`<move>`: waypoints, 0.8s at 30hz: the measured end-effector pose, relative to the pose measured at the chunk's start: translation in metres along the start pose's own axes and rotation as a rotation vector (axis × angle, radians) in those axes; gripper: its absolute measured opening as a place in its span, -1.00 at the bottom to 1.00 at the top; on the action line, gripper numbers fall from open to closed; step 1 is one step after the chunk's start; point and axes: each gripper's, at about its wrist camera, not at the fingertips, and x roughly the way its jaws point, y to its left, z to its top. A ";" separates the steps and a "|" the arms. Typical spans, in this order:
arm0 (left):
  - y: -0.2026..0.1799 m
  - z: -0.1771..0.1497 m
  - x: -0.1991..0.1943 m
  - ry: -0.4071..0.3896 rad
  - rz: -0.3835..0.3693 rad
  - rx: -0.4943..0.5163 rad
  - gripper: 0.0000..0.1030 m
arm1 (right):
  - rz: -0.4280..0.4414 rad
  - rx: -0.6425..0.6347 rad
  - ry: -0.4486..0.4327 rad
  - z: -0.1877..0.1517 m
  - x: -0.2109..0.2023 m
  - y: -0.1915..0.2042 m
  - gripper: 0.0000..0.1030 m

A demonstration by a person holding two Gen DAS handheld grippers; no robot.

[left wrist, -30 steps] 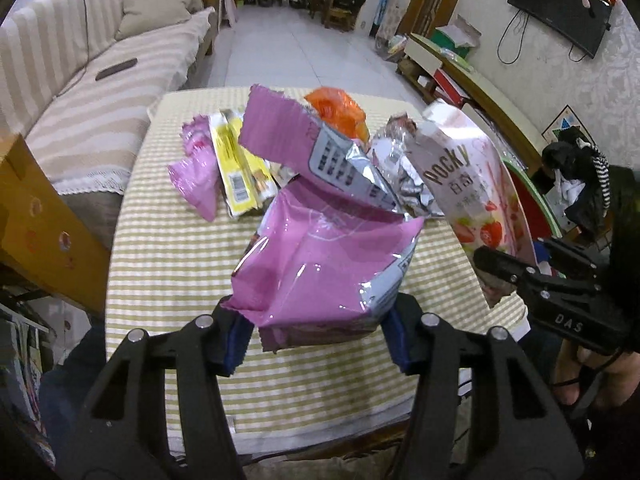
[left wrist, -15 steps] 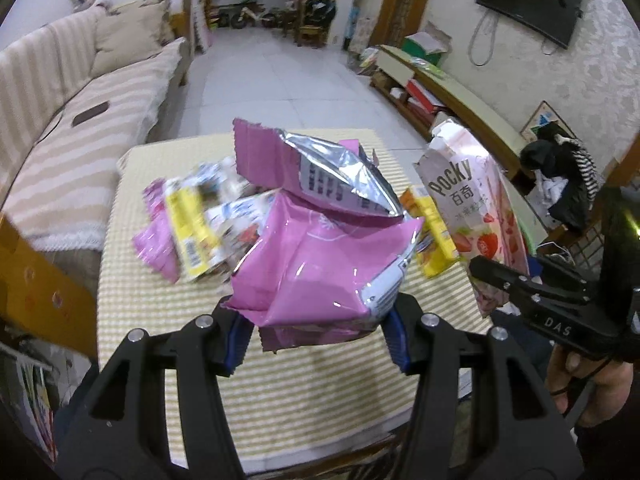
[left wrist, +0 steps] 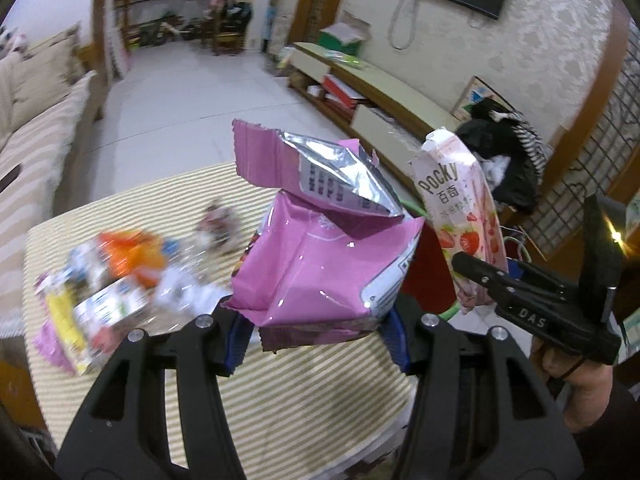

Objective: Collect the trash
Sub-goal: 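Carry both items to the green-rimmed bin and open both tools to drop them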

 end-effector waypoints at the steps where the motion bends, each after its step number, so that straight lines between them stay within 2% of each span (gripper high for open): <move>1: -0.007 0.004 0.005 0.001 -0.009 0.008 0.02 | -0.013 0.016 0.001 0.003 0.001 -0.010 -0.09; 9: -0.055 0.032 0.059 0.052 -0.079 0.052 0.03 | -0.059 0.117 0.040 0.008 0.016 -0.062 -0.09; 13: -0.075 0.040 0.085 0.082 -0.087 0.073 0.03 | -0.070 0.145 0.061 0.008 0.028 -0.076 -0.09; 20: -0.085 0.050 0.113 0.115 -0.086 0.076 0.04 | -0.079 0.166 0.069 0.015 0.042 -0.090 -0.07; 23: -0.083 0.051 0.116 0.112 -0.081 0.061 0.18 | -0.098 0.164 0.079 0.016 0.047 -0.095 -0.01; 24: -0.083 0.052 0.117 0.112 -0.082 0.055 0.35 | -0.097 0.164 0.082 0.015 0.049 -0.096 0.00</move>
